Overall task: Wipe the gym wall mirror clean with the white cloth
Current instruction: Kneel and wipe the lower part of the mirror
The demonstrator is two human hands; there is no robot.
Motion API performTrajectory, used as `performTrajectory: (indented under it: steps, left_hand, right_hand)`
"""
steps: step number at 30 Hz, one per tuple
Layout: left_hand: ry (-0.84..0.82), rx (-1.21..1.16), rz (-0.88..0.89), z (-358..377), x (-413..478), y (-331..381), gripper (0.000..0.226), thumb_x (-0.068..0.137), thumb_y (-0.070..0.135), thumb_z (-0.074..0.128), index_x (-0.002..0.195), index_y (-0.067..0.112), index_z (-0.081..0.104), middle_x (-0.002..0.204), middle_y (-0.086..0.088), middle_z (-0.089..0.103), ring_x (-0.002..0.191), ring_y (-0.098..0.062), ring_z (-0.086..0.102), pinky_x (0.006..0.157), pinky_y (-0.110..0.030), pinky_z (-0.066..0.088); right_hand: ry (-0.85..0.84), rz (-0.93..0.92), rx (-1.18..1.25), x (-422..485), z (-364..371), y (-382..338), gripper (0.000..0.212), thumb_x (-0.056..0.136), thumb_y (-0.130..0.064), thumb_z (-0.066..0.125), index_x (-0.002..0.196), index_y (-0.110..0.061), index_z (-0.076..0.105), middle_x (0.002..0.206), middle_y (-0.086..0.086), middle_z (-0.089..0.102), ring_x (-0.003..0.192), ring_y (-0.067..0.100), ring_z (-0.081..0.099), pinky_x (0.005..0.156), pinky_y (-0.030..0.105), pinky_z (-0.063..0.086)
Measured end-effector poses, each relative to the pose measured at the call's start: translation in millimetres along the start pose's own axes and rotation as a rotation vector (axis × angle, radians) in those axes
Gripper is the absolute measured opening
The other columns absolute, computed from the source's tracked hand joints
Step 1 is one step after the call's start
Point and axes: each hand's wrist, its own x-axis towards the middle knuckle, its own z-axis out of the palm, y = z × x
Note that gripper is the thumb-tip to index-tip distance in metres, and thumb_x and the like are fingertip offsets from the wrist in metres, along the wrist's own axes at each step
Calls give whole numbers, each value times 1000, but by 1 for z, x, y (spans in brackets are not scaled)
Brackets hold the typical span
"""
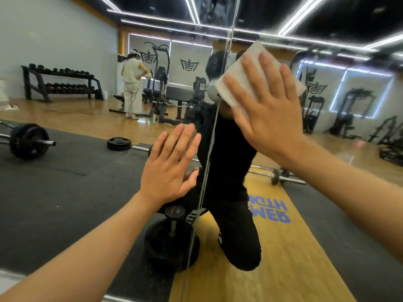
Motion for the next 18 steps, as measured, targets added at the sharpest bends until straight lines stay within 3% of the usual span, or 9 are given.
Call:
performTrajectory:
  steps: [3, 8, 11, 15, 18]
  left_hand:
    - [-4, -12, -1, 1, -1, -1, 79, 103, 44, 47, 168, 10, 19, 175, -16, 13, 163, -33, 14, 132, -52, 14]
    - [-5, -45, 6, 0, -2, -4, 68, 108, 37, 36, 167, 6, 23, 174, -19, 19, 162, -34, 16, 132, -52, 13]
    - [-5, -67, 2, -1, -4, -2, 67, 108, 36, 37, 166, 6, 23, 174, -19, 18, 162, -35, 16, 132, -53, 14]
    - [17, -64, 5, 1, -3, -3, 67, 107, 35, 44, 166, 8, 28, 171, -20, 22, 160, -37, 21, 131, -53, 14]
    - [25, -76, -9, 1, -3, -2, 64, 106, 34, 46, 164, 9, 33, 170, -20, 24, 159, -38, 24, 131, -53, 16]
  right_hand:
    - [15, 56, 32, -47, 20, -52, 58, 114, -42, 28, 169, -27, 16, 175, 13, 10, 161, 40, 5, 129, 61, 10]
    - [-116, -145, 31, -175, 51, -123, 64, 109, -38, 47, 167, -24, 24, 175, 8, 17, 162, 36, 8, 127, 59, 17]
    - [-187, -299, -1, -177, 47, -102, 66, 110, -40, 42, 169, -27, 16, 176, 6, 10, 162, 33, 6, 128, 55, 15]
    - [-19, 33, 59, -94, 30, -56, 56, 114, -42, 31, 168, -28, 21, 175, 11, 14, 161, 38, 12, 129, 56, 11]
    - [35, 193, 74, -95, 35, -76, 57, 114, -42, 33, 168, -28, 22, 174, 12, 12, 161, 39, 8, 129, 59, 7]
